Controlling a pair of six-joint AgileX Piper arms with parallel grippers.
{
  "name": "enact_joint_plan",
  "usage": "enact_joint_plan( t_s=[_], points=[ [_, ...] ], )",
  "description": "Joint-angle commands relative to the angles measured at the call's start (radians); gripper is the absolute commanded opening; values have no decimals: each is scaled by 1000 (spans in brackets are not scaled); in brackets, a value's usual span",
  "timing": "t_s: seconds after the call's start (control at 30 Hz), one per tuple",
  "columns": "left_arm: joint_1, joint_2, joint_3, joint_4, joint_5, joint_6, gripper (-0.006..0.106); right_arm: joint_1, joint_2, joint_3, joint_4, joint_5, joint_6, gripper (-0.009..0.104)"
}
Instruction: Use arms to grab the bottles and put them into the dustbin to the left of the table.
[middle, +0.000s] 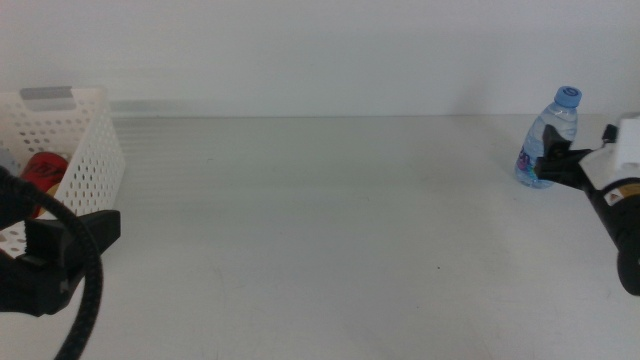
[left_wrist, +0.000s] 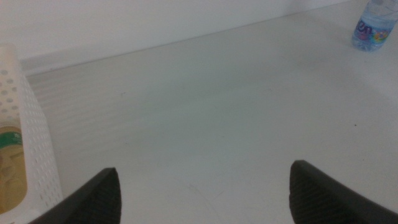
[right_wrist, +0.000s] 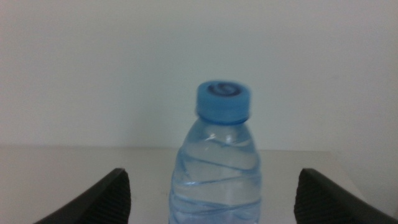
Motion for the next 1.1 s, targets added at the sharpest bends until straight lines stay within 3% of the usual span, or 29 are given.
enact_joint_plan(
  t_s=[0.0,0.17,0.27,0.6,0.87,0.97,1.07],
  points=[
    [-5,2,-28,-12,-70,-17,86,-7,-9,-60,-29,-37,-63,96],
    [-5,2,-28,-12,-70,-17,86,-7,51,-143,-42,45,-122,96],
    [-5,2,-28,-12,-70,-17,86,-7,84,-181,-18,47,-124,96],
    [-5,2,-28,-12,-70,-17,86,-51,212,-298,-31,46,-96,96],
    [-5,2,-28,-12,-70,-17,86,-54,267,-394,-82,47,-97,95],
    [-5,2,-28,-12,-70,-17,86,-54,270,-404,-85,47,-98,86],
    [-5,2,-28,-12,-70,-17,86,-54,270,-400,-91,52,-96,58]
  ],
)
